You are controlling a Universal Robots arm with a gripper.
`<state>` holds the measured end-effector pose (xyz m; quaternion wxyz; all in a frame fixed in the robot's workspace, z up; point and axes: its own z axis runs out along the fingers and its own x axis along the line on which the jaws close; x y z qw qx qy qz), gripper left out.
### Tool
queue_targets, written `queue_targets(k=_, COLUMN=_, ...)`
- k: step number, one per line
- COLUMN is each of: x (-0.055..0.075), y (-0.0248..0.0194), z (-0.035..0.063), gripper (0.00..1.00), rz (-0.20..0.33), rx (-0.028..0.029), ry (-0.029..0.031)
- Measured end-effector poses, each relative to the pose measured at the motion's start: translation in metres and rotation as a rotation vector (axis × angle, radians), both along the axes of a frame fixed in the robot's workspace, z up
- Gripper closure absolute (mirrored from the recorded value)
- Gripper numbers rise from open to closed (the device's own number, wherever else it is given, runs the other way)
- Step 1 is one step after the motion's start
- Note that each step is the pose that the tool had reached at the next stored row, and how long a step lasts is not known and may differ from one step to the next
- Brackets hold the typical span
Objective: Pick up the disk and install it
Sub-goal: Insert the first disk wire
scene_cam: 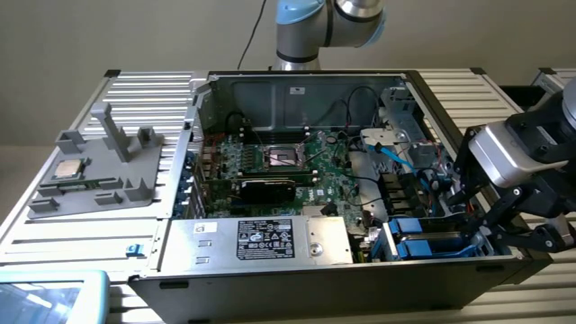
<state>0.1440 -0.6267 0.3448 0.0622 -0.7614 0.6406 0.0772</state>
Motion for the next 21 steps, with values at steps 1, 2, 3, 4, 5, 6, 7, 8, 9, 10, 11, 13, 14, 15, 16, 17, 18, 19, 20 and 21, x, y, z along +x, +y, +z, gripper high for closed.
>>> queue_targets(k=1, x=0.0, y=0.0, z=-0.0006, gripper=0.59, rz=0.0, rx=0.0, ry=0.0002)
queue_targets(k=2, x=0.0, y=0.0, z=-0.001, gripper=0.59, rz=0.001, rx=-0.0001, ry=0.0003)
queue_targets(k=3, x=0.0, y=0.0, z=-0.0015, gripper=0.59, rz=0.001, rx=0.0, ry=0.0004)
queue_targets(k=4, x=0.0, y=0.0, z=-0.002, gripper=0.59, rz=0.001, rx=0.0, ry=0.0004)
queue_targets(k=5, x=0.0, y=0.0, z=-0.0026, gripper=0.59, rz=0.002, rx=0.0, ry=0.0004)
queue_targets(k=6, x=0.0, y=0.0, z=-0.0033, gripper=0.59, rz=0.002, rx=0.0001, ry=0.0004)
queue_targets(k=7, x=0.0001, y=0.0, z=-0.0038, gripper=0.59, rz=0.002, rx=0.0001, ry=0.0004)
queue_targets(k=8, x=0.0, y=0.0, z=-0.0043, gripper=0.59, rz=0.003, rx=0.0001, ry=0.0004)
queue_targets(k=9, x=0.0, y=0.0001, z=-0.0047, gripper=0.59, rz=0.003, rx=0.0, ry=0.0004)
queue_targets(k=10, x=0.0, y=0.0003, z=-0.005, gripper=0.59, rz=0.003, rx=0.0002, ry=0.0005)
queue_targets(k=11, x=0.0, y=0.0007, z=-0.0053, gripper=0.59, rz=0.004, rx=0.0001, ry=0.0004)
queue_targets(k=13, x=0.0001, y=0.0023, z=-0.0059, gripper=0.59, rz=0.004, rx=0.0001, ry=0.0004)
queue_targets(k=14, x=0.0, y=0.0029, z=-0.0063, gripper=0.59, rz=0.004, rx=0.0001, ry=0.0004)
queue_targets(k=15, x=0.0001, y=0.003, z=-0.0065, gripper=0.59, rz=0.004, rx=0.0002, ry=0.0004)
queue_targets(k=16, x=0.0001, y=0.003, z=-0.0068, gripper=0.59, rz=0.005, rx=0.0002, ry=0.0004)
queue_targets(k=17, x=0.0, y=0.003, z=-0.0071, gripper=0.59, rz=0.005, rx=0.0004, ry=0.0004)
queue_targets(k=18, x=0.0001, y=0.0031, z=-0.0076, gripper=0.59, rz=0.005, rx=0.0009, ry=0.0004)
queue_targets(k=19, x=0.0, y=0.0031, z=-0.0081, gripper=0.59, rz=0.005, rx=0.0014, ry=0.0004)
queue_targets(k=20, x=0.0, y=0.0031, z=-0.0086, gripper=0.59, rz=0.006, rx=0.0017, ry=0.0004)
queue_targets(k=21, x=0.0, y=0.003, z=-0.0091, gripper=0.59, rz=0.006, rx=0.0022, ry=0.0004)
